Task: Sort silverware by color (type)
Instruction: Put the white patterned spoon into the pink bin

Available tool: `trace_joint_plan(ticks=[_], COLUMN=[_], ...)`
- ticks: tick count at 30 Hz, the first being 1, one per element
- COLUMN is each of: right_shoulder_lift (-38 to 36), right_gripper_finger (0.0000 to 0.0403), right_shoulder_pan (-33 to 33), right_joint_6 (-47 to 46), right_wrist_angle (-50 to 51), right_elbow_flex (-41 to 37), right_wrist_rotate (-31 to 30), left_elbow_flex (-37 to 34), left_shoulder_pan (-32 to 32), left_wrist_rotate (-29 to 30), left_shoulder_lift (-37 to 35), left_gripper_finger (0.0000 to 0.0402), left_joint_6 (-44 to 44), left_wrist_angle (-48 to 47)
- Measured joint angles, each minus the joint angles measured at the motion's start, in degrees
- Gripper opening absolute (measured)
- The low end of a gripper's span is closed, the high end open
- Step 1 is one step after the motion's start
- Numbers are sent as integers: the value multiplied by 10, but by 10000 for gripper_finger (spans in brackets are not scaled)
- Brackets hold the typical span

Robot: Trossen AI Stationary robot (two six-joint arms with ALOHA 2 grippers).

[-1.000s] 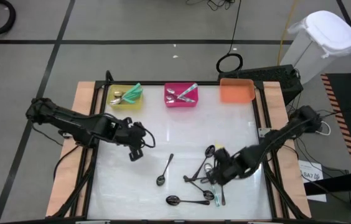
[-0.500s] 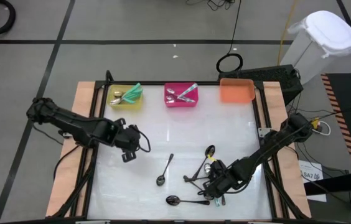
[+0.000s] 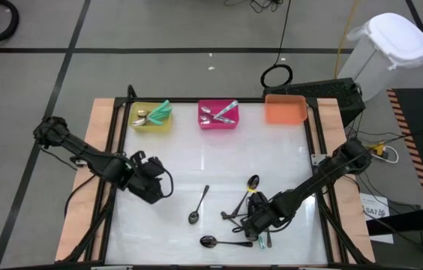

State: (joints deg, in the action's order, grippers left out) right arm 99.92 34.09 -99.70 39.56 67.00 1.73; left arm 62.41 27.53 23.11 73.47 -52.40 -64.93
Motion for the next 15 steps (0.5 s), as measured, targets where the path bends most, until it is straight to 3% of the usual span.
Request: trace_joint_plan(ticks=[8, 15], right_shoulder_lift=[68, 63], right_gripper_finger=[110, 85], right_shoulder_pan=[0, -1], right_joint_6=[-25, -1], right_wrist_angle=[-52, -45], right_elbow_flex=[2, 1], right_wrist_rotate=[14, 14], left_elbow_flex=[0, 0], left_shoulder_pan=[34, 48], left_wrist_rotate=[0, 0], left_shoulder_lift=[0, 0], left_gripper_finger=[115, 115], left_joint_6=[-65, -95], left_wrist_angle=[-31, -61])
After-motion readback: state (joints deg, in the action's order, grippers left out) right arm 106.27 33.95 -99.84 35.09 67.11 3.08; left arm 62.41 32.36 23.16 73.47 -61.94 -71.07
